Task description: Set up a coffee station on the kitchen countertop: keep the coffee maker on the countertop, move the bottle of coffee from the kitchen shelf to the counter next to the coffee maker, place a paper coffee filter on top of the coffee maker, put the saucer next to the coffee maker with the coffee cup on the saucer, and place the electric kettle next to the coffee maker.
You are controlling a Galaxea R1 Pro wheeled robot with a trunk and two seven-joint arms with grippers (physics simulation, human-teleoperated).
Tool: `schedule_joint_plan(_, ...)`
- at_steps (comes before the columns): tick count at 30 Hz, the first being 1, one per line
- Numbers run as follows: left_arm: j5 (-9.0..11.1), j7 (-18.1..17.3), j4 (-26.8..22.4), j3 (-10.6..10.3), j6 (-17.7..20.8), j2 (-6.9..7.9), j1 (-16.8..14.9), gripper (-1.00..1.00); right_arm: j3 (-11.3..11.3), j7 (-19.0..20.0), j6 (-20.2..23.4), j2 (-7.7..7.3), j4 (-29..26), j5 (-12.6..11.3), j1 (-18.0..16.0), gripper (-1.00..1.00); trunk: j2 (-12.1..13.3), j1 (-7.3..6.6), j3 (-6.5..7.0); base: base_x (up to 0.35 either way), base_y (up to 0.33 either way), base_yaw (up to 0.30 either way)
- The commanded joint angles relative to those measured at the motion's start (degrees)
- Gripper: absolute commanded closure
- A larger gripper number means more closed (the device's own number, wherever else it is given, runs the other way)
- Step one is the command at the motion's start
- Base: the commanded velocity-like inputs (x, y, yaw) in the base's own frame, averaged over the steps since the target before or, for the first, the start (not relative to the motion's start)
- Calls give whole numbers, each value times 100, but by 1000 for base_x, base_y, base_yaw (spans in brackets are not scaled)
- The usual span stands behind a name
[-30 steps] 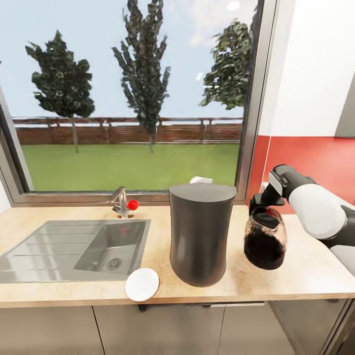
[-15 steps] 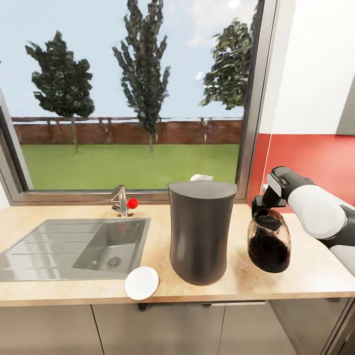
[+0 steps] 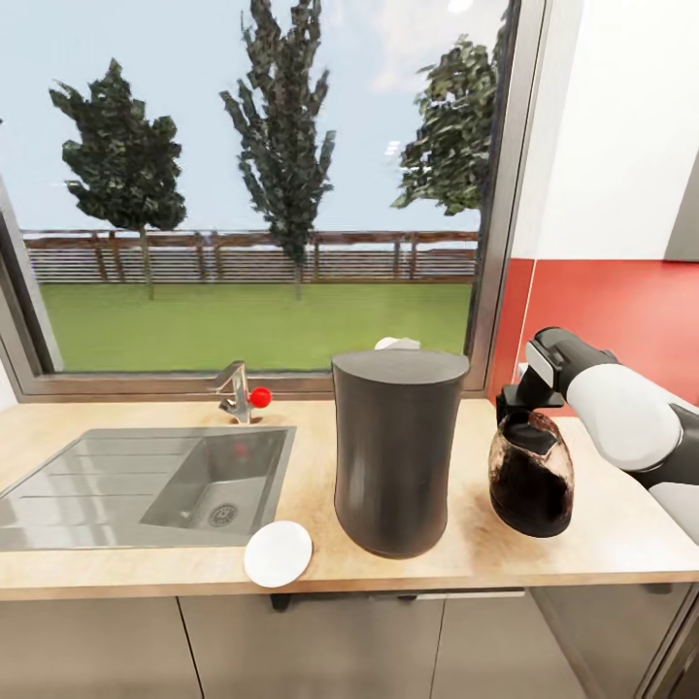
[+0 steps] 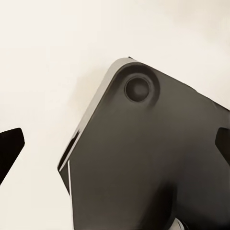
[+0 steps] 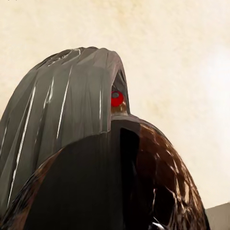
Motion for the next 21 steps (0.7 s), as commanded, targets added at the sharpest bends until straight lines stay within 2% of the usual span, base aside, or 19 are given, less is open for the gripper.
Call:
schedule_joint_plan(1, 36, -42, -2, 18, -11, 1, 1, -100, -19, 35, 19, 4, -7, 31, -3, 100, -48, 24, -26, 0, 0, 0)
schedule_joint_plan(21, 36, -42, -3, 18, -11, 1, 0, -100, -140, -88, 19, -1, -7, -12, -3, 100, -850, 463, -385, 0, 0, 0)
